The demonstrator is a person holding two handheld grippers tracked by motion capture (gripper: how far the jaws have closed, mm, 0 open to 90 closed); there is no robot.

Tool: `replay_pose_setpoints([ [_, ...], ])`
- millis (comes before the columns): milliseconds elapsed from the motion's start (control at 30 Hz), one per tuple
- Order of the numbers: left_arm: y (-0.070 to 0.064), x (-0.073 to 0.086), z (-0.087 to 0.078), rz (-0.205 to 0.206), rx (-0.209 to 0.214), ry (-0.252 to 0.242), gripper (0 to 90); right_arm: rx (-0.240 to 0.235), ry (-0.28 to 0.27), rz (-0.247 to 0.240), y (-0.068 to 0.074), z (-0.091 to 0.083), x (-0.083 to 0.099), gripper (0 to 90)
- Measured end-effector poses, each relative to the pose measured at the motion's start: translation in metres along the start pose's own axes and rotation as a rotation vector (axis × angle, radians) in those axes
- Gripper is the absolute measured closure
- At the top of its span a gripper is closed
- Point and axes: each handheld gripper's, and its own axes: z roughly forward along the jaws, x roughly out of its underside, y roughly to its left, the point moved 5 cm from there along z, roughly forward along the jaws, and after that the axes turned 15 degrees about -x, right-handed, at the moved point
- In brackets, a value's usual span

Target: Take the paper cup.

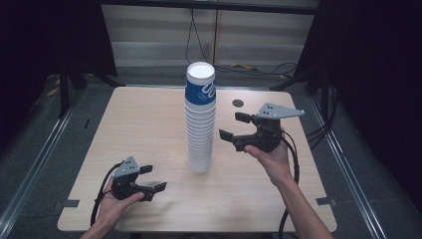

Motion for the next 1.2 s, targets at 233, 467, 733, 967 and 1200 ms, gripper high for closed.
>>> replay_pose_setpoints([
  [233,-0.001,0.000,0.000,-0.005,0.007,-0.005,16.1,-0.052,0.010,-0.019,0.008,0.007,-0.024,17.0],
  [467,-0.002,0.000,0.000,-0.005,0.028,-0.005,16.1,-0.063,0.000,-0.060,0.011,0.003,-0.060,13.7],
  [733,-0.002,-0.001,0.000,-0.005,0.028,-0.012,16.1,-0.094,-0.018,-0.083,0.016,0.009,-0.085,14.3],
  [967,-0.005,-0.001,0.000,0.009,0.042,-0.017,17.0,-0.108,-0.008,-0.085,0.014,0.021,-0.102,13.7],
  [1200,-0.004,0.000,0.000,0.006,0.047,-0.016,16.0,-0.122,0.035,-0.083,0.008,0.034,-0.118,14.6],
])
